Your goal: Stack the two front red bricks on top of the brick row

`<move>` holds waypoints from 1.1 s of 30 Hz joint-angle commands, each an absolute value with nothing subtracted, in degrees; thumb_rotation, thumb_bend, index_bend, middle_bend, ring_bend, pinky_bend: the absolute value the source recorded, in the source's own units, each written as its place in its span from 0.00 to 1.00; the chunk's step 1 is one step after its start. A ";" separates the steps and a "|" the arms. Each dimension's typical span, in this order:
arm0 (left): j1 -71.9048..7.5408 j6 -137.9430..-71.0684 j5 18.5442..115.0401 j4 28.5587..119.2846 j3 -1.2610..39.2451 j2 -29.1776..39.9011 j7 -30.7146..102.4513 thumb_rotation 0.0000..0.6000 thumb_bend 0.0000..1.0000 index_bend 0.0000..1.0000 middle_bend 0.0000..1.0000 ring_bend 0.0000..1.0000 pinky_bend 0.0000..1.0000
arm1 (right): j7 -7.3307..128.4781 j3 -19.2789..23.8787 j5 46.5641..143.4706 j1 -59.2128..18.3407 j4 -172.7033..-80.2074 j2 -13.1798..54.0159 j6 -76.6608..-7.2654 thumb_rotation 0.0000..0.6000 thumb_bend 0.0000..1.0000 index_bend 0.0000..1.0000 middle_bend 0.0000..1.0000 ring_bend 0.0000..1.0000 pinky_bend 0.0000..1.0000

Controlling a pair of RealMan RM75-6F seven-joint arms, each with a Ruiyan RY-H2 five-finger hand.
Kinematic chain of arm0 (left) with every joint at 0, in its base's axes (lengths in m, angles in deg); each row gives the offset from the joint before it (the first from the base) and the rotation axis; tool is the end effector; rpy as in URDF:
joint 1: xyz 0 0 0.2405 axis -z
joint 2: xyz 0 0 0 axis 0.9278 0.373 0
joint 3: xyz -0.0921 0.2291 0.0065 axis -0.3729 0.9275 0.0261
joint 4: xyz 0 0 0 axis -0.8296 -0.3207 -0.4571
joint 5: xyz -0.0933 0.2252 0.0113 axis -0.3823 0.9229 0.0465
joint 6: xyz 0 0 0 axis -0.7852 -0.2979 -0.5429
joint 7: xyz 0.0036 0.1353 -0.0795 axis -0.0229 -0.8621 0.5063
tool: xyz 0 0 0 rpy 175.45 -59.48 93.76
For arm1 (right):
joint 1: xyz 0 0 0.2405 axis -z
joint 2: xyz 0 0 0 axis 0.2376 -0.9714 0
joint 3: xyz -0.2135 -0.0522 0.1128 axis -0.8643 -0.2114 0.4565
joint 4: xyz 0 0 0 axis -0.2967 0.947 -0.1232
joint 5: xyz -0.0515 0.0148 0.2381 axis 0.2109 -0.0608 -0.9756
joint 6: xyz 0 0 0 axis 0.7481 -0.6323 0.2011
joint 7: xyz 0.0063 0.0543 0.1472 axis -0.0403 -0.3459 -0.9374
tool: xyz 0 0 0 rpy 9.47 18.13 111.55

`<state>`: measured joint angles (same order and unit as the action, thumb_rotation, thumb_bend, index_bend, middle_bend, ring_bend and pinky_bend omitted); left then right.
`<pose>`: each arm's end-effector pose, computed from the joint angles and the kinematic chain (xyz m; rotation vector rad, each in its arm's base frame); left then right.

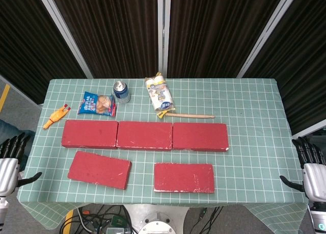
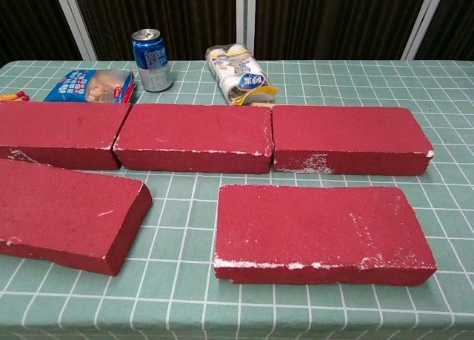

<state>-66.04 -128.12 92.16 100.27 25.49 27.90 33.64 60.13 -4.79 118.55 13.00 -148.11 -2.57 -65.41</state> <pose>-0.3030 0.1749 0.1352 -1.3504 -0.9135 -0.8977 -0.3180 -0.1743 0.1450 1.3155 -0.9297 0.9098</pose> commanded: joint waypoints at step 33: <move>-54.11 -105.71 97.93 111.54 30.29 31.86 29.06 1.00 0.00 0.04 0.00 0.00 0.00 | 59.72 -2.88 117.03 11.73 -150.44 -5.02 -64.55 1.00 0.00 0.00 0.00 0.00 0.00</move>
<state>-55.68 -107.69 98.85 110.34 30.26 32.55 30.59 59.74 -2.87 117.05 11.76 -150.46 -5.03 -64.58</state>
